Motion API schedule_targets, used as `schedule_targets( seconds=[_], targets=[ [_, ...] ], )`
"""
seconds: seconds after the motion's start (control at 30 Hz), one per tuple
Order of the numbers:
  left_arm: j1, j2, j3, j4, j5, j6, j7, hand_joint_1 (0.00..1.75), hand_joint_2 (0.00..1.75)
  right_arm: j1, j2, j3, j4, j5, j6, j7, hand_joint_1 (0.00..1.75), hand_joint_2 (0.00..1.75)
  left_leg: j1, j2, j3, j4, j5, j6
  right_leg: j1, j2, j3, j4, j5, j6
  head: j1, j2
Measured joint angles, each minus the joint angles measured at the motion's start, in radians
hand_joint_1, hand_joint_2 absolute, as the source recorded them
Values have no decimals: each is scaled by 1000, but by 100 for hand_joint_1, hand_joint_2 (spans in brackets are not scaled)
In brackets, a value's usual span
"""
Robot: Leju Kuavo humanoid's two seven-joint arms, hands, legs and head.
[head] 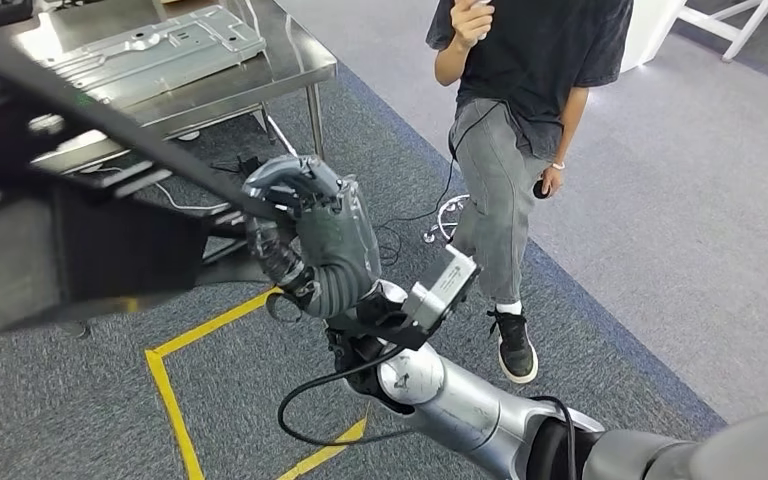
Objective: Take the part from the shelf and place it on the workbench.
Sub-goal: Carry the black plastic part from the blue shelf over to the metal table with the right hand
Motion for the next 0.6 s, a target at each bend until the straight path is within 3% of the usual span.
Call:
schedule_targets(
  seconds=[0.07, 0.1, 0.2, 0.27, 0.37, 0.43, 0.53, 0.57, 0.6],
  targets=[
    [3, 0, 0, 0, -1, 5, -3, 0, 175, 1, 1, 0, 0, 2, -2, 2, 175, 175, 4, 1, -38, 69, -11, -6, 1, -1, 1, 1, -2, -2, 0, 0],
    [4, 1, 0, 0, -2, 12, -6, 0, 175, 2, 1, 0, 0, 3, -3, 3, 175, 175, 6, 2, -31, 51, 9, -7, 0, -1, 2, 2, -4, -1, 0, 0],
    [3, 4, 0, 0, 0, 44, -19, 0, 175, 1, 1, 0, 0, 6, -7, 8, 175, 175, 7, 10, 55, -126, 88, -3, -1, 0, 7, 10, -14, 10, 0, 0],
    [0, 5, 0, 0, 1, 54, -22, 0, 175, 1, 1, 0, -1, 6, -9, 11, 175, 175, 3, 12, 83, -182, 93, 7, 2, 0, 7, 13, -19, 22, 6, 0],
    [3, 5, 0, 0, 1, 55, -22, 0, 175, 1, 1, 0, -1, 6, -12, 13, 175, 175, 2, 9, 90, -191, 94, 28, 2, 0, 7, 15, -25, 38, 15, 0],
    [3, 5, 0, 0, 0, 55, -22, 0, 175, 1, 1, 0, -1, 6, -14, 14, 175, 175, 4, 9, 98, -199, 95, 42, 1, 2, -20, 75, -59, 44, 22, 0],
    [3, 5, 0, 0, 0, 56, -22, 0, 175, 5, 1, 0, -1, 6, -16, 14, 175, 175, 0, 8, 102, -199, 90, 52, 1, 3, -120, 257, -128, 45, 39, 0],
    [4, 5, 0, 0, 0, 56, -22, 0, 175, 7, 1, 0, -1, 6, -17, 14, 175, 175, -2, 7, 104, -199, 87, 54, 1, 4, -141, 285, -124, 45, 43, 0],
    [5, 5, 0, 0, 0, 56, -21, 0, 175, 7, 1, 0, -1, 6, -17, 14, 175, 175, -3, 6, 108, -198, 84, 54, 2, 4, -144, 276, -103, 43, 47, 0]
  ],
)
